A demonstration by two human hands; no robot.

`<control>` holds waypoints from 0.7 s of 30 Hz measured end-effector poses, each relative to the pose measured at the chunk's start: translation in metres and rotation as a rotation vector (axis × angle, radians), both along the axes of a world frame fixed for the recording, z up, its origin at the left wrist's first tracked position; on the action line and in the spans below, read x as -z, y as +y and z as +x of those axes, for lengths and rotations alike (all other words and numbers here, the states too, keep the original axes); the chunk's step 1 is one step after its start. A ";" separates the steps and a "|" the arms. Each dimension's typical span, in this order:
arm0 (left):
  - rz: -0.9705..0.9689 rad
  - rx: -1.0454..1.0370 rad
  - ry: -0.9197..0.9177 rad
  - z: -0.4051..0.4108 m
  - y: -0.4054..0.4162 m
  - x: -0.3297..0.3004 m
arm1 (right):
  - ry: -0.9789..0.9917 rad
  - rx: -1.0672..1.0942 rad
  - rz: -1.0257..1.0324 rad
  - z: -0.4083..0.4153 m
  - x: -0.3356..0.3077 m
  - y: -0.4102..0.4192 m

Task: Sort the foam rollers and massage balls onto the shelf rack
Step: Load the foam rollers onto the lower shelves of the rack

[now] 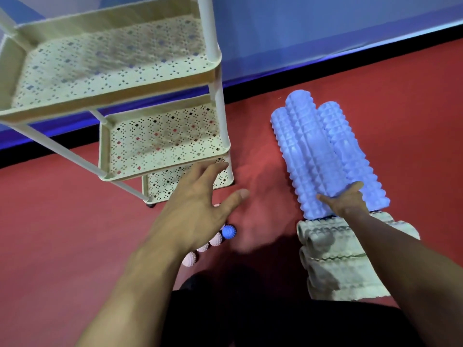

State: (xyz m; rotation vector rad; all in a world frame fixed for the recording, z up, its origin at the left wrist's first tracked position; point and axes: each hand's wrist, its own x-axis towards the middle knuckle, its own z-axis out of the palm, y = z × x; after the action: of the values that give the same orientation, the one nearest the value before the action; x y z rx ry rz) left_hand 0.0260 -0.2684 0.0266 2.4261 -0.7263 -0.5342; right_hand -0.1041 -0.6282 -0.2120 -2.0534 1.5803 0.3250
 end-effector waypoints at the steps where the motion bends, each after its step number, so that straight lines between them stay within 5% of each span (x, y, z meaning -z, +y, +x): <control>1: 0.014 0.001 0.013 0.004 0.002 0.002 | -0.001 0.011 -0.013 0.000 0.004 0.001; 6: 0.076 0.021 0.066 0.024 0.005 0.003 | 0.028 0.061 0.134 0.011 -0.003 0.012; 14: 0.111 0.051 0.097 0.052 -0.008 -0.013 | -0.711 0.539 0.986 0.046 -0.079 0.141; 21: 0.042 -0.004 0.219 0.042 -0.003 -0.024 | -1.094 0.459 1.146 0.062 -0.166 0.243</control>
State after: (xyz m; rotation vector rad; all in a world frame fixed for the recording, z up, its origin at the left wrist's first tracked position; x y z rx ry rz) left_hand 0.0676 -0.2714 0.0501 2.3586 -0.6225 -0.8055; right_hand -0.0424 -0.3847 -0.0461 -0.6696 0.7570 -0.0908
